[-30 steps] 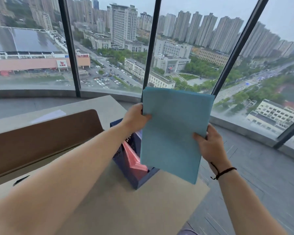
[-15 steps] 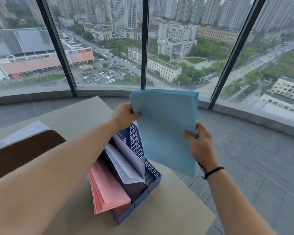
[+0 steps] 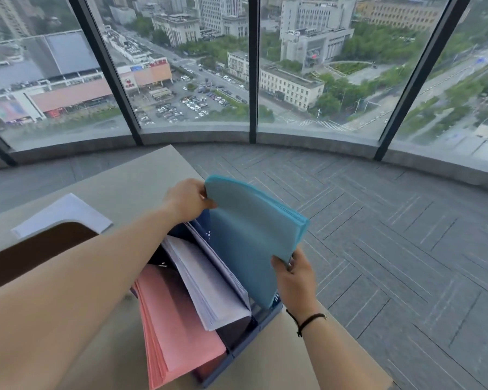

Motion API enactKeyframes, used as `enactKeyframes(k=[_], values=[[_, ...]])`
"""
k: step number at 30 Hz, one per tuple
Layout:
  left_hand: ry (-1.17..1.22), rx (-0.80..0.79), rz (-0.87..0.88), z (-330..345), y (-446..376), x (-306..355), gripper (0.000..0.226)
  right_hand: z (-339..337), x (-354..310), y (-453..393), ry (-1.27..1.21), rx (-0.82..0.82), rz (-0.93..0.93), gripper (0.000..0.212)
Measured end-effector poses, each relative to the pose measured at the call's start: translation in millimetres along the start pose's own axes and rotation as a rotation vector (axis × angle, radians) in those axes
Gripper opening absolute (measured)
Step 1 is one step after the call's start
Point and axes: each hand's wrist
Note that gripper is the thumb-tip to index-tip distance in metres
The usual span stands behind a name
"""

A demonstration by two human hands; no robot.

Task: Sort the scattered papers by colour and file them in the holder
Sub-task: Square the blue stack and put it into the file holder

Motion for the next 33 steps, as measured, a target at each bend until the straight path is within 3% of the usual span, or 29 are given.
enactKeyframes(k=[6, 11, 13, 17, 20, 28, 33], values=[[-0.007, -0.017, -0.009, 2, -13, -15, 0.023, 16, 12, -9, 0.055, 0.023, 0.011, 0.038], [0.051, -0.013, 0.033, 6, -14, -17, 0.022, 19, 21, -14, 0.078, 0.006, 0.069, 0.022], [0.074, 0.008, 0.05, 8, -11, -20, 0.017, 20, 26, -11, 0.081, 0.003, 0.084, 0.024], [0.11, 0.062, 0.102, 15, -7, -22, 0.029, 26, 32, -4, 0.064, 0.018, 0.124, 0.029], [0.088, 0.102, 0.113, 21, -5, -22, 0.017, 30, 32, -1, 0.067, 0.008, 0.145, 0.028], [0.078, 0.167, 0.138, 26, 8, -20, 0.036, 22, 32, 1, 0.286, -0.067, 0.16, 0.006], [0.085, 0.138, 0.115, 26, 24, -22, 0.036, 18, 27, 4, 0.321, -0.058, 0.157, 0.006]])
Point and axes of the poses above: each hand's wrist, its own y-axis away from the middle knuckle, its own z-axis out of the palm, x = y × z, and after that the axes turned 10 degrees about -x, right-handed
